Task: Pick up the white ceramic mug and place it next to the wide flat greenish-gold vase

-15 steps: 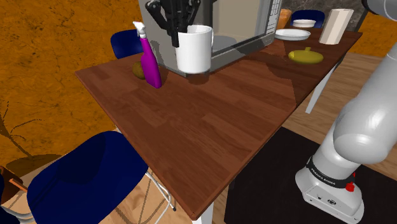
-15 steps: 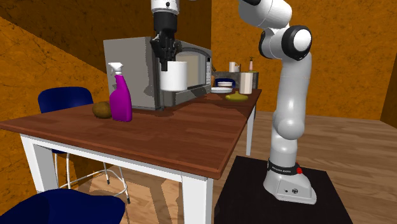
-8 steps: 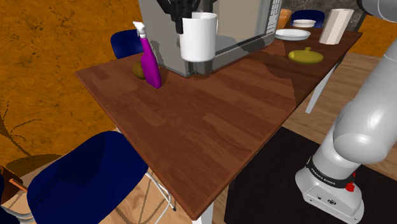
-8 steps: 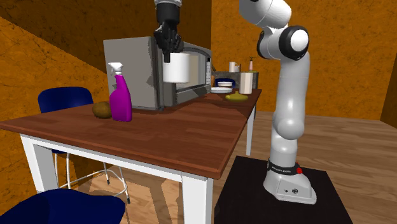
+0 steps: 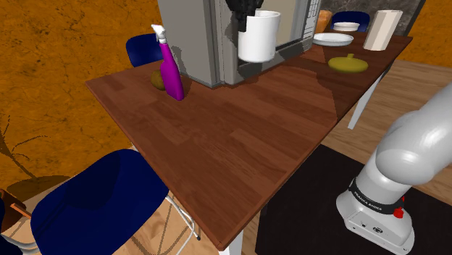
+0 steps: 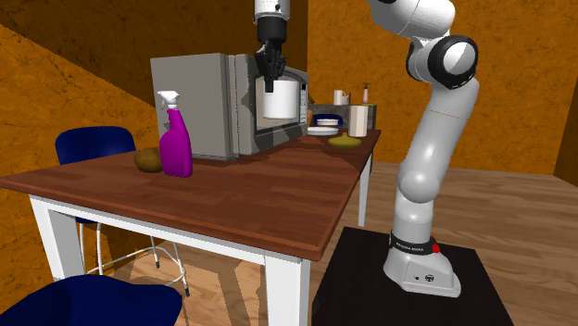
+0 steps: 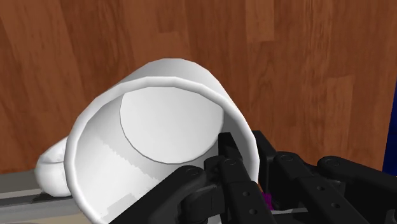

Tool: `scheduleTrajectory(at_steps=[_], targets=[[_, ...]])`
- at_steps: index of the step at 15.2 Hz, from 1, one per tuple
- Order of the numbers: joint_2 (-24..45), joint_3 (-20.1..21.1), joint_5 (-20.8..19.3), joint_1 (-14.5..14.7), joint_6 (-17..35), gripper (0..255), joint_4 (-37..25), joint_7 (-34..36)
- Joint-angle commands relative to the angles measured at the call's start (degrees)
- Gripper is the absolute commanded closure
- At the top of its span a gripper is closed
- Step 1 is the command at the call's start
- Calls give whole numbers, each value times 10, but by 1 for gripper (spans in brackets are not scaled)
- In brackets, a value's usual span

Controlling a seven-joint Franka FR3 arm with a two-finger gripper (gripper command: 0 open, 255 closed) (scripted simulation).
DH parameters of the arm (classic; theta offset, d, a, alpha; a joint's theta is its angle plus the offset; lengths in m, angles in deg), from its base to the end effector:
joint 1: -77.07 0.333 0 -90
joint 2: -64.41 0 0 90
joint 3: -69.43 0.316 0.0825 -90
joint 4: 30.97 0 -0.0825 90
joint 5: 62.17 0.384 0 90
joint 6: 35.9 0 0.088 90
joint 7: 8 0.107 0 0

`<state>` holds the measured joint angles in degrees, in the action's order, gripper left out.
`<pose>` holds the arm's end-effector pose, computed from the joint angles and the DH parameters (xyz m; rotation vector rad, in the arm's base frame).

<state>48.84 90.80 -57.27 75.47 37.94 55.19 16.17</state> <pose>0.3902 0.1900 0.7529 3.1381 -0.0974 0.0642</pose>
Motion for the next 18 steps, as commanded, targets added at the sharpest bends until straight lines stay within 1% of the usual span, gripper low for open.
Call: scheduleTrajectory(at_steps=[1,5,9,13,18], targets=[[-36,-29,7,-8,4,255,41,-39],[-82,-78,3,-20,4,255,89,-102],[-116,-125,-9,-31,3,255,125,-163],[-140,-171,-27,-43,1,255,150,-222],[-155,-229,-54,-58,1,255,166,-296]])
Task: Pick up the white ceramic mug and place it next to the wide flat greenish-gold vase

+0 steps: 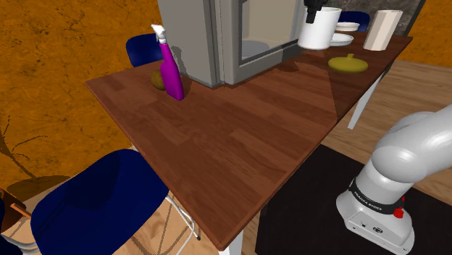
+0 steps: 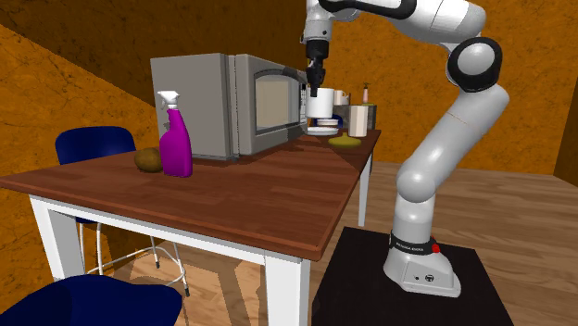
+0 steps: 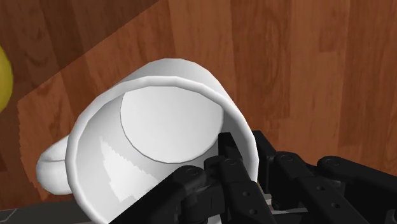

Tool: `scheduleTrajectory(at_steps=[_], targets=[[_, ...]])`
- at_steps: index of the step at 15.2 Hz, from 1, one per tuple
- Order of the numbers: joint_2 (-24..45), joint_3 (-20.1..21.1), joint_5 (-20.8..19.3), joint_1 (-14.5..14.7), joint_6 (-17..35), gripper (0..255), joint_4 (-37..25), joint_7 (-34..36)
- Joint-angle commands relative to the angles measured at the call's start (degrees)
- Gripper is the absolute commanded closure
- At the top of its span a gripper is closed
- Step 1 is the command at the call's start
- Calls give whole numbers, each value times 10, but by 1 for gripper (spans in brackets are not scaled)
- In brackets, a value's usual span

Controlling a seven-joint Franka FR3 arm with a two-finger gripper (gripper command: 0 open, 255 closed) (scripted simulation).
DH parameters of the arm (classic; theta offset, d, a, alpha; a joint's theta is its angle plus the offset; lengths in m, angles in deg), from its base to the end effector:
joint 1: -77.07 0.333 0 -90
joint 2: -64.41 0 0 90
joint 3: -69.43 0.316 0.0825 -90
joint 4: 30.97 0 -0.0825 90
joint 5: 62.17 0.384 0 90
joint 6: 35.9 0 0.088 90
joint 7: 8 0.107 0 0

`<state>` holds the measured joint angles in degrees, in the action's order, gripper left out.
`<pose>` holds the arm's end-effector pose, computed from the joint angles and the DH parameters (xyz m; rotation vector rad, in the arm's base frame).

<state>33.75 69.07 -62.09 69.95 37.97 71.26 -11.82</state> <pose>0.3373 -0.0451 0.7432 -3.1388 0.0984 -0.0634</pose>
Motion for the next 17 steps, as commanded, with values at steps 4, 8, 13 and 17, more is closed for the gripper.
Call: scheduleTrajectory(at_steps=[4,8,13,17], targets=[[-6,-58,-29,-15,3,255,7,-74],[2,-106,-50,-26,6,255,-1,-134],[27,-167,-72,-38,12,255,-25,-209],[59,-220,-83,-46,18,255,-56,-272]])
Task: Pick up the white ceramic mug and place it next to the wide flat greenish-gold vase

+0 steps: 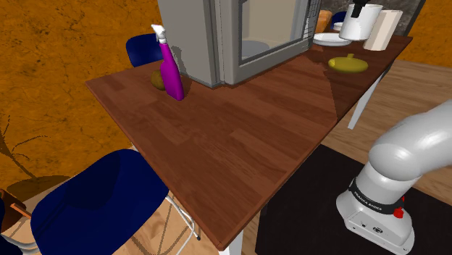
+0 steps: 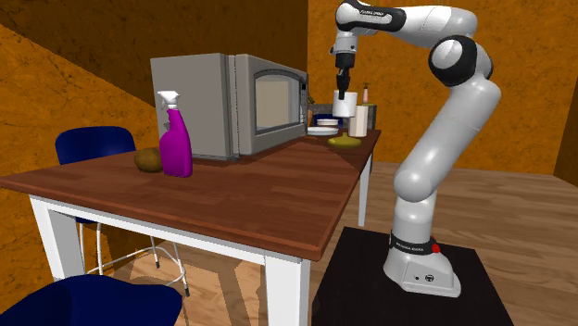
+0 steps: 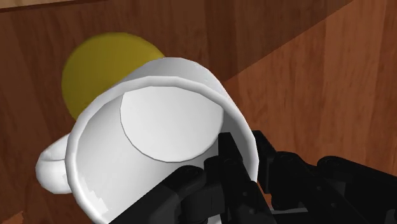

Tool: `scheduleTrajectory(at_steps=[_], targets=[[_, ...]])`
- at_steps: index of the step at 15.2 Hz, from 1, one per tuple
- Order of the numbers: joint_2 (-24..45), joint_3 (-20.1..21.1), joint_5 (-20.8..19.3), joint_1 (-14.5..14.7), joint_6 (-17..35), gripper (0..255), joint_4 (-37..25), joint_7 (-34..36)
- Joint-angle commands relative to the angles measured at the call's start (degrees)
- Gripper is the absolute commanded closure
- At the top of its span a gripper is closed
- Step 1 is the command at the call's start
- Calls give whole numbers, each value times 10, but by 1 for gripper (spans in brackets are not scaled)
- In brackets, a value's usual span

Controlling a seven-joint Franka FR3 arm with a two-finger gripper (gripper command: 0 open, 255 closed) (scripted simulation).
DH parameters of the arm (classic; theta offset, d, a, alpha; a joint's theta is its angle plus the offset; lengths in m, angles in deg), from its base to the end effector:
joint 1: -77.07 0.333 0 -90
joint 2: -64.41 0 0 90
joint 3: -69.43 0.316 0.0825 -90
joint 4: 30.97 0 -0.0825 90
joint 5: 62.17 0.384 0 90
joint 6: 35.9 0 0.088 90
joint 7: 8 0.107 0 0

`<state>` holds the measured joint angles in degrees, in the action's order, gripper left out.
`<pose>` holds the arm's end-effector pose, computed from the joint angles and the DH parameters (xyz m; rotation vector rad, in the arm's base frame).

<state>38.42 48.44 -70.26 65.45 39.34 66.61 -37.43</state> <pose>0.2845 -0.2637 0.7350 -3.1376 0.0981 -0.0633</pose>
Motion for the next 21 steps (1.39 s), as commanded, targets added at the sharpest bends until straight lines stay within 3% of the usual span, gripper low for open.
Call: scheduleTrajectory(at_steps=[1,8,14,16,18,21], targets=[[22,-27,-2,-3,6,255,-19,-32],[117,-133,16,-16,13,255,-109,-155],[255,-240,98,-54,3,255,-228,-286],[317,-269,147,-90,-11,255,-282,-336],[386,-288,205,-143,-33,255,-349,-381],[493,-285,298,-262,-87,255,-485,-429]])
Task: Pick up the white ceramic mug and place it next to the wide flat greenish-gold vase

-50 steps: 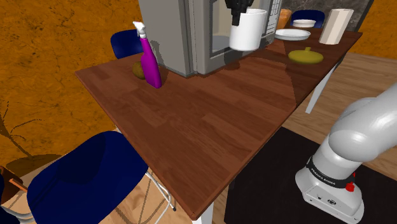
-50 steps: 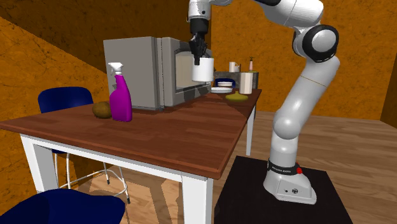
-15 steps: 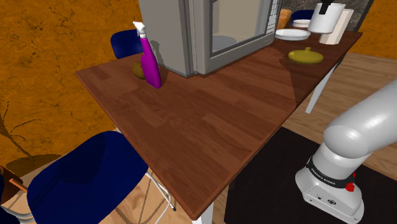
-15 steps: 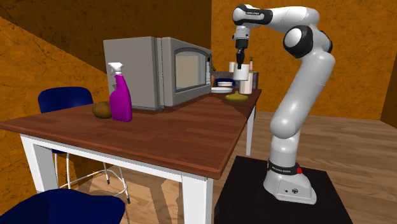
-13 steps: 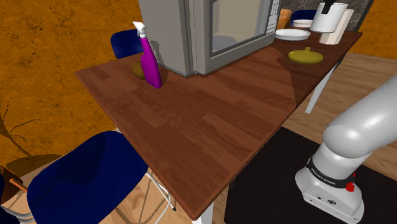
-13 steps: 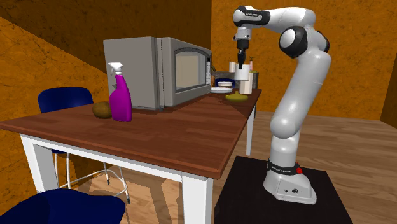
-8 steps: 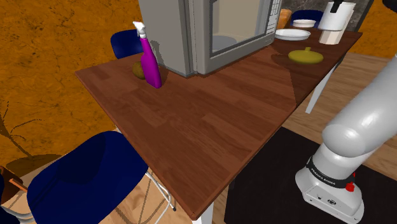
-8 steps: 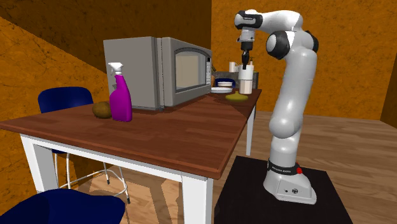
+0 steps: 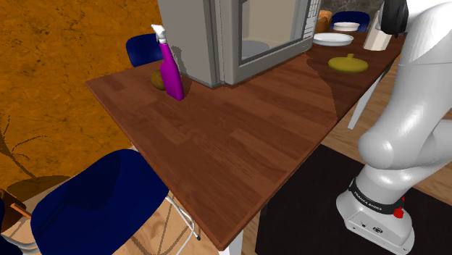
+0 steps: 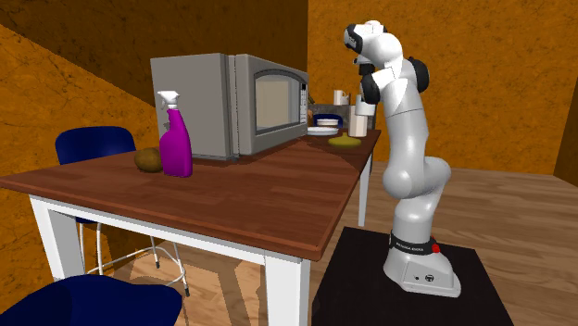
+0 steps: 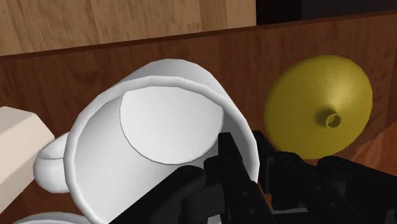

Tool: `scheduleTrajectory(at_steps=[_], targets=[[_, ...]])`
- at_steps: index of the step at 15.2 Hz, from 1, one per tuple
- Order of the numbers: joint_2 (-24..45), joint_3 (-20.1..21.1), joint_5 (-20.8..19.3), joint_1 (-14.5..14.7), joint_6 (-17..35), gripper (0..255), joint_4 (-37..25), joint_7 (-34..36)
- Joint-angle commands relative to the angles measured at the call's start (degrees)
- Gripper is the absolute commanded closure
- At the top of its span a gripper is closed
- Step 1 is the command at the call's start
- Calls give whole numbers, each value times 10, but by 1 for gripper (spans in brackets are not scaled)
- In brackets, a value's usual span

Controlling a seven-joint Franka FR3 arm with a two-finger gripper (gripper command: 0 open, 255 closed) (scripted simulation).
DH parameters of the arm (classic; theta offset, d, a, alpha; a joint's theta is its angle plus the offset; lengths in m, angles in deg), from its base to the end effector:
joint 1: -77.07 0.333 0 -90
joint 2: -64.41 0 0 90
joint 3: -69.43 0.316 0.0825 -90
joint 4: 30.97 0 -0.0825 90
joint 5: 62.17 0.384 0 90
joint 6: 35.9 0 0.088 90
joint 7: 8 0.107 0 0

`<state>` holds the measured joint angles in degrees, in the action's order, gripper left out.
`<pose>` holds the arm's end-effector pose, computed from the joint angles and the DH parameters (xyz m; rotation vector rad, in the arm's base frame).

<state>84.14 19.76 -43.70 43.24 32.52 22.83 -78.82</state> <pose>0.2265 -0.5338 0.7257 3.1379 -0.1047 0.0622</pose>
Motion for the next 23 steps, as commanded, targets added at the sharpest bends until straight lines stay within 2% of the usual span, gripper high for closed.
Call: scheduleTrajectory(at_steps=[1,5,10,16,23], targets=[[22,3,18,-25,-1,255,-18,-13],[-17,-4,-18,25,56,255,74,-9],[-54,-7,-50,65,115,255,161,0],[-86,-6,-77,94,177,255,244,10],[-111,-4,-97,113,240,255,323,18]])
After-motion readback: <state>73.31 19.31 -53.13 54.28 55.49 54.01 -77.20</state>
